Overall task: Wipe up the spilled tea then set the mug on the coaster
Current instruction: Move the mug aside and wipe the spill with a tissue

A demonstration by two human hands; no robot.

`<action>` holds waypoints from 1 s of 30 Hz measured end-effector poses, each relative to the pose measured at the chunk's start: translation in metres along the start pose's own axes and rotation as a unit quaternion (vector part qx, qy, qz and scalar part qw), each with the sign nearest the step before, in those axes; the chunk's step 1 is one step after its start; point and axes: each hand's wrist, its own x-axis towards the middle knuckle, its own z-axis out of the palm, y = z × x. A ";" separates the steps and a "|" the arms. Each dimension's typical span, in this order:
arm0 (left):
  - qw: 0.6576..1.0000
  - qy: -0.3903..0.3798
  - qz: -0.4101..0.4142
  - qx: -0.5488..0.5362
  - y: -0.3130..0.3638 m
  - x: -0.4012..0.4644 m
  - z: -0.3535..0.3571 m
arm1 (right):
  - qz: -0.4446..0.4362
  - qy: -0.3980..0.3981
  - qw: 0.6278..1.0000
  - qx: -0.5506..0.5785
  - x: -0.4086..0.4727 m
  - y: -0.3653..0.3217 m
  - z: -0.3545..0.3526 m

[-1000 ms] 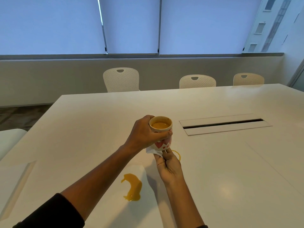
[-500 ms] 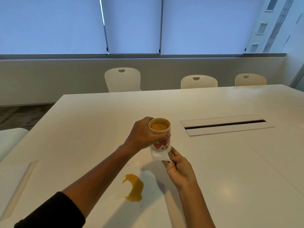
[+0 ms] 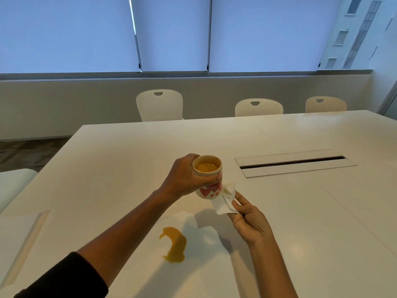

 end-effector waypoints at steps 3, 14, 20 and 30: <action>1.000 0.002 -0.001 0.002 0.001 -0.001 0.000 | 0.001 0.000 1.000 -0.006 -0.002 -0.005 -0.008; 1.000 0.002 0.002 0.017 0.008 -0.014 -0.006 | -0.174 0.064 0.960 -0.211 0.000 -0.022 -0.002; 1.000 0.000 0.016 0.025 0.018 -0.015 -0.001 | -0.284 0.040 0.860 -0.422 -0.005 0.021 0.020; 1.000 -0.006 0.017 0.022 0.029 -0.013 -0.007 | -0.145 -0.004 0.946 -0.290 0.009 0.022 0.036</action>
